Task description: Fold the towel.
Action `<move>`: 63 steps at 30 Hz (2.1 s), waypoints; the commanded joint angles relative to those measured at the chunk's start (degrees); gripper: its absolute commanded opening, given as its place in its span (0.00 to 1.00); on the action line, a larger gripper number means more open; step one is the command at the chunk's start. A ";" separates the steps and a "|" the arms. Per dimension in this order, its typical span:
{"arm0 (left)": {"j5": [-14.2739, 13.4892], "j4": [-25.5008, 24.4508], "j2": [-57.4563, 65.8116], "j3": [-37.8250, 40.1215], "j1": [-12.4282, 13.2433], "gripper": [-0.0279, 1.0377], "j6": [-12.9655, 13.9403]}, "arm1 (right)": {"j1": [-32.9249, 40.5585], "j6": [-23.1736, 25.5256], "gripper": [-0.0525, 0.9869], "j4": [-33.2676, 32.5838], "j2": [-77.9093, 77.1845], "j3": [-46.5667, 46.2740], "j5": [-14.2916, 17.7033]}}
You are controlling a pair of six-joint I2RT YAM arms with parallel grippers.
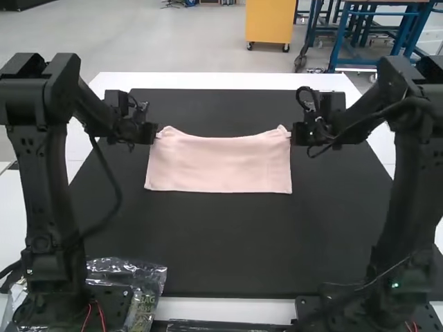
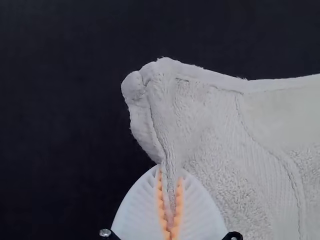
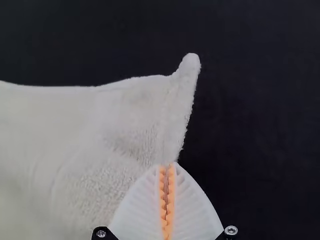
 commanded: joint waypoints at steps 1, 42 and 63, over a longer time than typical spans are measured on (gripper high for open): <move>1.92 -1.46 -3.63 -1.53 1.26 0.05 0.16 | -1.31 0.41 0.03 -0.32 -4.13 -2.02 -1.33; 0.16 8.56 -25.16 -36.78 4.60 0.95 -2.74 | -0.96 0.76 0.92 3.54 -17.23 -26.37 -3.79; 4.91 9.53 -27.36 -32.12 11.72 0.94 -7.84 | 3.61 1.03 0.91 5.39 -7.47 -23.99 -2.56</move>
